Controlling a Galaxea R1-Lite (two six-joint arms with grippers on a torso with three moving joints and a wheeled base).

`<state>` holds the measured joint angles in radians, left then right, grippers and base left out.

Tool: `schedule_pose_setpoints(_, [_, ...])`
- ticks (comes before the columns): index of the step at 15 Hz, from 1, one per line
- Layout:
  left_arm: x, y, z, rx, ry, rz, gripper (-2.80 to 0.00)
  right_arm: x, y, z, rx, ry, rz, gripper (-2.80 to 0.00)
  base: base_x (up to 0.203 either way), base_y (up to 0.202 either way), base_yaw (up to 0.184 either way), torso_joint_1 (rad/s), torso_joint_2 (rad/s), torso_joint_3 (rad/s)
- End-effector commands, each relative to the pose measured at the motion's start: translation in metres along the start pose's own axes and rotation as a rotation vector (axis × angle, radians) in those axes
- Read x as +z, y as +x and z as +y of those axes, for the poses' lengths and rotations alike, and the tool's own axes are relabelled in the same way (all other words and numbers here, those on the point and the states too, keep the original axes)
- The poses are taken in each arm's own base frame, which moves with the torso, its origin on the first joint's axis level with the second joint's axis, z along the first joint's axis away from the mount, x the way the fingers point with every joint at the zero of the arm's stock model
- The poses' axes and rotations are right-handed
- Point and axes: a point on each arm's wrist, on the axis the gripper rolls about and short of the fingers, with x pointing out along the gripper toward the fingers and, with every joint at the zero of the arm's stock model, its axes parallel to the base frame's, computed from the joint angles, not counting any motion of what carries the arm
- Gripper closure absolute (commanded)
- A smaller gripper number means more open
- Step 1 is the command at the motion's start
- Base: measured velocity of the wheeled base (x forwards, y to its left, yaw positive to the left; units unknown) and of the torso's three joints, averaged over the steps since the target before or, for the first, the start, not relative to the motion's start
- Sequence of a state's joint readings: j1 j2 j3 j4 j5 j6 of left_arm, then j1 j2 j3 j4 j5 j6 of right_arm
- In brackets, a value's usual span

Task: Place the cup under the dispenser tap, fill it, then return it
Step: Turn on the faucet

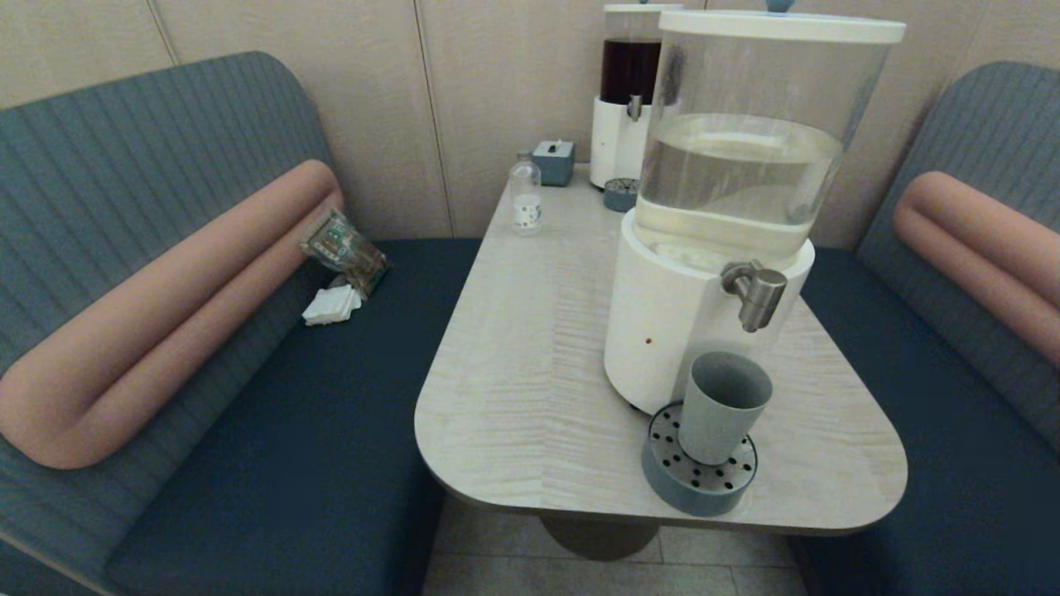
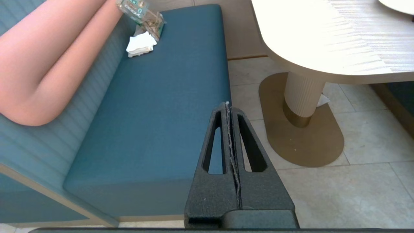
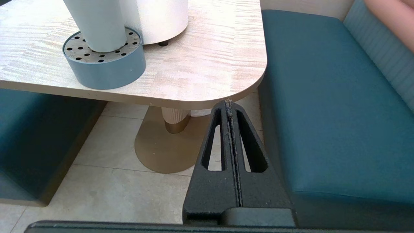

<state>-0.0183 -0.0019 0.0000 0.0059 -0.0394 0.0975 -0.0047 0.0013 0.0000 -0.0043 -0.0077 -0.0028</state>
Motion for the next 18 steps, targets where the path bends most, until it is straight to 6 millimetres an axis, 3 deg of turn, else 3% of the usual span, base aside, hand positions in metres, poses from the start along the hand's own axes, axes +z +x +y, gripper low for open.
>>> schedule_pose_setpoints(1, [0.000,0.000,0.000,-0.001,0.001,-0.001,0.00,-0.001,0.000,0.000,0.000,-0.002,0.003,0.00,0.000,0.000,0.000,0.000,0.00,0.000])
schedule_pose_setpoints(6, [0.000,0.000,0.000,-0.001,0.001,-0.001,0.00,-0.001,0.000,0.000,0.005,-0.036,0.005,0.00,0.000,0.000,0.000,0.000,0.00,0.000])
schedule_pose_setpoints(8, [0.000,0.000,0.000,-0.001,0.001,-0.001,0.00,0.011,-0.003,0.000,0.006,-0.038,-0.044,0.00,0.000,0.000,0.000,0.000,0.00,0.000])
schedule_pose_setpoints(10, [0.000,0.000,0.000,-0.001,0.001,-0.001,0.00,0.051,-0.017,0.000,0.014,-0.026,-0.160,0.00,0.000,0.000,0.000,0.000,0.00,0.000])
schedule_pose_setpoints(13, [0.000,0.000,0.000,-0.001,0.001,-0.001,0.00,0.146,-0.049,0.000,0.043,-0.001,-0.327,0.00,0.000,0.000,0.000,0.000,0.00,0.000])
schedule_pose_setpoints(15, [0.000,0.000,0.000,-0.001,0.001,-0.001,0.00,0.204,-0.032,0.001,0.073,0.012,-0.286,0.00,0.000,0.000,0.000,0.000,0.00,0.000])
schedule_pose_setpoints(18, [0.000,0.000,0.000,-0.001,0.001,-0.001,0.00,0.283,0.023,0.002,0.139,0.025,-0.158,0.00,0.000,0.000,0.000,0.000,0.00,0.000])
